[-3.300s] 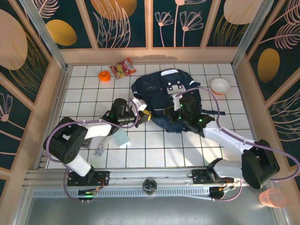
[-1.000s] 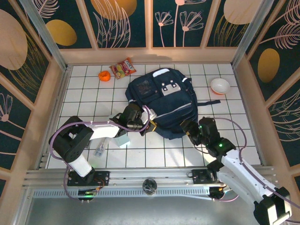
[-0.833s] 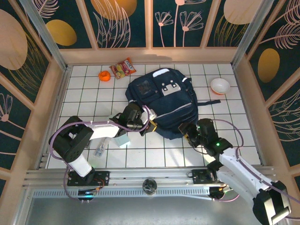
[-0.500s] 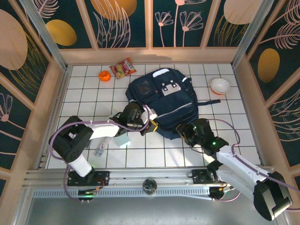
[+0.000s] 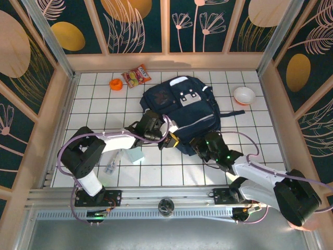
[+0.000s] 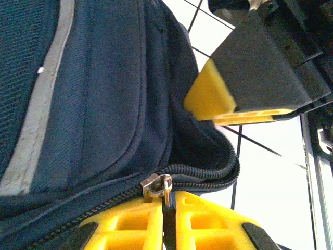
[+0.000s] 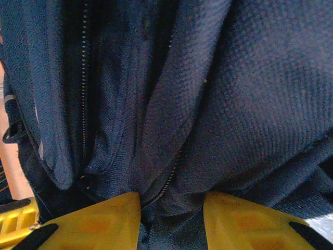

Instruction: Pack the student bag

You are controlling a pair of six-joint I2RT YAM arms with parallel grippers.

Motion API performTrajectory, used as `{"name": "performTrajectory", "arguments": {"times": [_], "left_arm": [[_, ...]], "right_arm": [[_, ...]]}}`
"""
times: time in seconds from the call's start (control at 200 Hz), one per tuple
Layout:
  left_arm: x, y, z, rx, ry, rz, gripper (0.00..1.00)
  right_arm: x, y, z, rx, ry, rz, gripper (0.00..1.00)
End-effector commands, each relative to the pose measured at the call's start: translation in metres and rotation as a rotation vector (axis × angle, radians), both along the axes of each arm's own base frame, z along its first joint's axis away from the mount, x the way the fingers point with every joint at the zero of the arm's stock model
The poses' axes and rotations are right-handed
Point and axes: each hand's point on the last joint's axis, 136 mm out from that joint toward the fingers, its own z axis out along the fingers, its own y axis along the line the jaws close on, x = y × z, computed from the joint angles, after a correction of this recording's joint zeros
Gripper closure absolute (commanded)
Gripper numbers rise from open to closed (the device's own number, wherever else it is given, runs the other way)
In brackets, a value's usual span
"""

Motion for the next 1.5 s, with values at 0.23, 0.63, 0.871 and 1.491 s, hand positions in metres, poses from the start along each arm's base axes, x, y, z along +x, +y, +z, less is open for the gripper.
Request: {"name": "performTrajectory", "arguments": {"times": [0.23, 0.63, 0.871, 1.491], "left_arm": [[-0.047, -0.04, 0.028, -0.121, -0.005, -0.235, 0.82], [-0.034, -0.012, 0.056, -0.112, -0.268, -0.118, 0.37], [-0.011, 0.024, 0.071, -0.059, -0.587, -0.079, 0.21], [0.031, 0.038, -0.004, 0.122, -0.737, -0.357, 0.36]], "right_arm": [[0.03, 0.04, 0.043, 0.08, -0.132, 0.07, 0.65], [0.029, -0.032, 0.047, -0.19, -0.139, 0.152, 0.51], [0.018, -0.066, 0.08, -0.314, -0.203, 0.214, 0.48], [-0.002, -0.002, 0.097, -0.133, -0.268, 0.407, 0.5]]}}
